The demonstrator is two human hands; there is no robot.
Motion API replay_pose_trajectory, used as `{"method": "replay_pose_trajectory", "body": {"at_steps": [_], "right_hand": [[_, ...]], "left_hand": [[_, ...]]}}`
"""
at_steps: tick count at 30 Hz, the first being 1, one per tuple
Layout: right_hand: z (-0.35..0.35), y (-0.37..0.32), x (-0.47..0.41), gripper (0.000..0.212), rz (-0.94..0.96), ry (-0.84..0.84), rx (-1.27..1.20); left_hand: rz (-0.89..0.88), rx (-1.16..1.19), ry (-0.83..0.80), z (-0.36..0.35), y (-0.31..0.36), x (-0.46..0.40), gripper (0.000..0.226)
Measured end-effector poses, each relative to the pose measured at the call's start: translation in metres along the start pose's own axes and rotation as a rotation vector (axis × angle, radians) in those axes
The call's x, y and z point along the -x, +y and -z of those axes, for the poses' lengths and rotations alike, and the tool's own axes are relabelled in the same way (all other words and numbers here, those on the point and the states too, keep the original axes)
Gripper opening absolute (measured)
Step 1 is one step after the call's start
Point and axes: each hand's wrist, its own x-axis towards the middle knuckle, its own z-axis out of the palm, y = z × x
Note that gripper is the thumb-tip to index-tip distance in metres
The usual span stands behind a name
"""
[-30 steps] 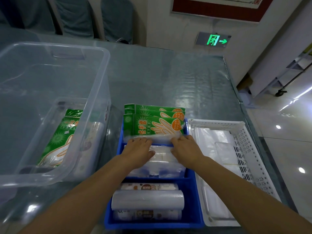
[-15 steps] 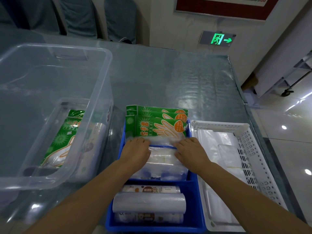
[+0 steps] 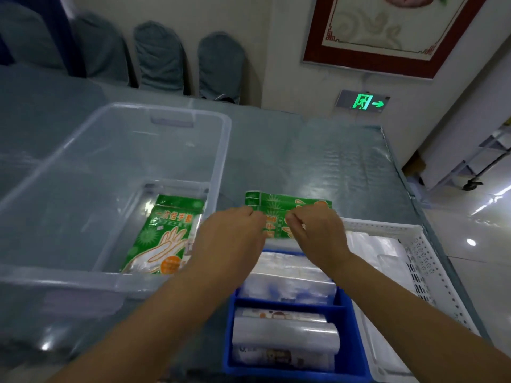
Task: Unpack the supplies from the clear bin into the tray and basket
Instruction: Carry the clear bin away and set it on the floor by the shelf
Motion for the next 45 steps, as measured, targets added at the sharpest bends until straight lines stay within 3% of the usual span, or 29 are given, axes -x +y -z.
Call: {"method": "replay_pose_trajectory", "body": {"at_steps": [4, 7, 14, 19, 21, 24, 27, 34, 39, 45], "right_hand": [[-0.007, -0.079, -0.032, 0.026, -0.109, -0.024, -0.124], [-0.022, -0.129, -0.048, 0.033, -0.246, -0.163, -0.153], [-0.029, -0.192, -0.064, 0.029, -0.593, -0.238, -0.201], [-0.031, -0.218, -0.063, 0.009, -0.788, -0.234, -0.159], [-0.029, -0.227, -0.061, 0.021, -0.821, -0.186, -0.165], [-0.021, -0.241, -0.048, 0.016, -0.871, -0.129, -0.176], [-0.012, -0.252, -0.031, 0.025, -0.895, -0.064, -0.192], [0.036, -0.261, 0.003, 0.021, -0.968, 0.186, -0.283], [0.098, -0.257, 0.042, 0.024, -1.006, 0.340, -0.279], [0.178, -0.232, 0.132, 0.029, -1.095, 0.542, -0.221]], "left_hand": [[0.164, -0.083, 0.040, 0.049, -0.086, 0.029, 0.007], [0.371, -0.102, -0.021, 0.072, -0.161, 0.053, 0.013], [0.497, -0.244, -0.158, 0.084, -0.280, 0.106, 0.024], [0.694, 0.130, -0.108, 0.081, -0.307, 0.120, 0.014], [0.732, 0.263, -0.116, 0.084, -0.311, 0.125, 0.012], [0.745, 0.409, -0.086, 0.090, -0.311, 0.136, 0.019], [0.734, 0.485, -0.035, 0.101, -0.308, 0.144, 0.024], [0.582, 0.588, 0.058, 0.142, -0.283, 0.132, 0.040], [0.421, 0.644, 0.095, 0.168, -0.231, 0.110, 0.036], [0.199, 0.746, 0.060, 0.172, -0.122, 0.093, 0.034]]}}
